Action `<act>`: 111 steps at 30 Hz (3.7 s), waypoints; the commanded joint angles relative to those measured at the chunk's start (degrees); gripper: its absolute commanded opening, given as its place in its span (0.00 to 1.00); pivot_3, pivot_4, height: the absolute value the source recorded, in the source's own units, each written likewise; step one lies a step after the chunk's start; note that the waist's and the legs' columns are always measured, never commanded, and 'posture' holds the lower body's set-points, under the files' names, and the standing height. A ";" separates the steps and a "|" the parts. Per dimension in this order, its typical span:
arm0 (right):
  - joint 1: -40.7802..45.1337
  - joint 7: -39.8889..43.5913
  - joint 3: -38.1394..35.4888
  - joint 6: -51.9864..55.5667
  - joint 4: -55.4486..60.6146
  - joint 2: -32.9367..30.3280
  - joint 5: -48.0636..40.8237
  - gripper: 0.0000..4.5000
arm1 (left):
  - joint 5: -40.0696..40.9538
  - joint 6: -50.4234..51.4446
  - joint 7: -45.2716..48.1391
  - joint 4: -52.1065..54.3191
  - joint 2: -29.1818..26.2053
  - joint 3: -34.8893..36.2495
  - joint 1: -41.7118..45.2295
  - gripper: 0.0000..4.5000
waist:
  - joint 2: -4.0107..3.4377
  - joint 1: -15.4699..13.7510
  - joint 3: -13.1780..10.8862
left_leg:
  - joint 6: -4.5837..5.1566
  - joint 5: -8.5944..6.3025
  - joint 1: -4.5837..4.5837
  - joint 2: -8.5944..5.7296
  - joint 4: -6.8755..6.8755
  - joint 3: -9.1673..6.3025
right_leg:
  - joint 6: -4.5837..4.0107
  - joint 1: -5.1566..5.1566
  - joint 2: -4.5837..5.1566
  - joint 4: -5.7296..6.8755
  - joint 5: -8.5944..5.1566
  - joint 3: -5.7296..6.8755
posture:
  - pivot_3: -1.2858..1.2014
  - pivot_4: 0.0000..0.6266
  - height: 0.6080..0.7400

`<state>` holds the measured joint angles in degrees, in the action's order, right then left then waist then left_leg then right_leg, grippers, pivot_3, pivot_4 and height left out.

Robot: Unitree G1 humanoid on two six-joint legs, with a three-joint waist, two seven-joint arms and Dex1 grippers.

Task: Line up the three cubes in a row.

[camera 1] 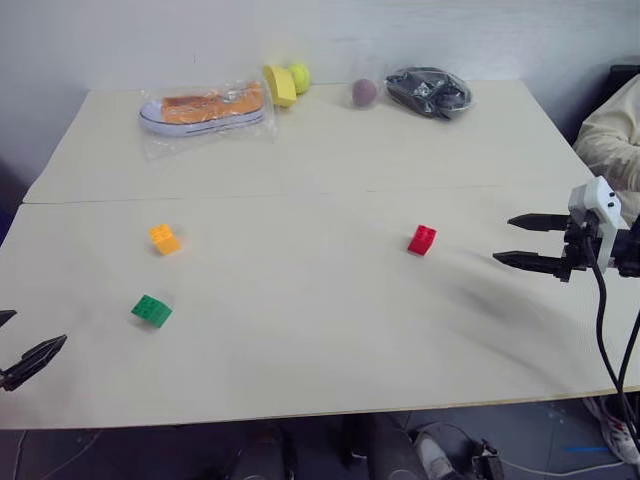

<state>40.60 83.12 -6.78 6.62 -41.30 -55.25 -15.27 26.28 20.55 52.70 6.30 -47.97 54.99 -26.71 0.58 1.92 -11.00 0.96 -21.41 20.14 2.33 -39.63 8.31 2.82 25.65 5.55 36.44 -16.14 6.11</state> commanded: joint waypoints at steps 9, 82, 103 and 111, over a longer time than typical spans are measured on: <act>-0.31 -1.64 -1.47 2.19 5.10 0.72 -1.18 1.00 | -0.11 -0.70 -1.35 0.26 0.22 0.67 0.99 0.99 | -0.01 0.03 -0.01 | 0.00 0.00 0.01 0.00 0.00 0.01 | 0.00 0.00 0.00 0.00 0.00 0.00 | 0.52 0.24 1.00; -18.71 -6.63 18.20 6.27 48.29 12.52 6.75 0.33 | 15.33 15.00 13.48 25.58 -9.56 -52.75 50.51 1.00 | -0.45 -1.82 -0.28 | -0.12 0.80 0.16 -0.53 -0.12 -1.55 | 0.15 -1.02 0.12 -0.31 0.08 1.22 | 0.52 0.24 1.00; -9.14 -2.69 9.65 22.18 52.22 9.09 -11.56 0.99 | 10.89 17.57 0.01 24.49 -2.83 -20.39 17.44 1.00 | -0.47 -1.55 -0.29 | -0.03 0.72 0.14 -0.37 -0.10 -1.59 | 0.12 -1.02 0.16 -0.38 0.07 1.28 | 0.52 0.24 1.00; -3.91 -2.00 7.86 27.29 51.68 8.06 -17.08 0.99 | 4.87 13.05 -8.15 20.42 7.51 -9.84 4.60 1.00 | -0.38 -2.12 -0.24 | 0.20 0.52 0.14 -0.53 -0.11 -1.66 | 0.12 -1.10 0.55 -0.47 0.07 1.44 | 0.52 0.24 1.00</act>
<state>35.69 80.76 2.29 33.75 9.09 -46.39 -30.87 31.87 35.22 45.58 26.85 -40.56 43.66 -21.84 0.20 -0.21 -11.24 1.19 -20.91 20.29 1.76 -39.74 6.65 2.94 24.56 6.17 35.98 -16.08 7.57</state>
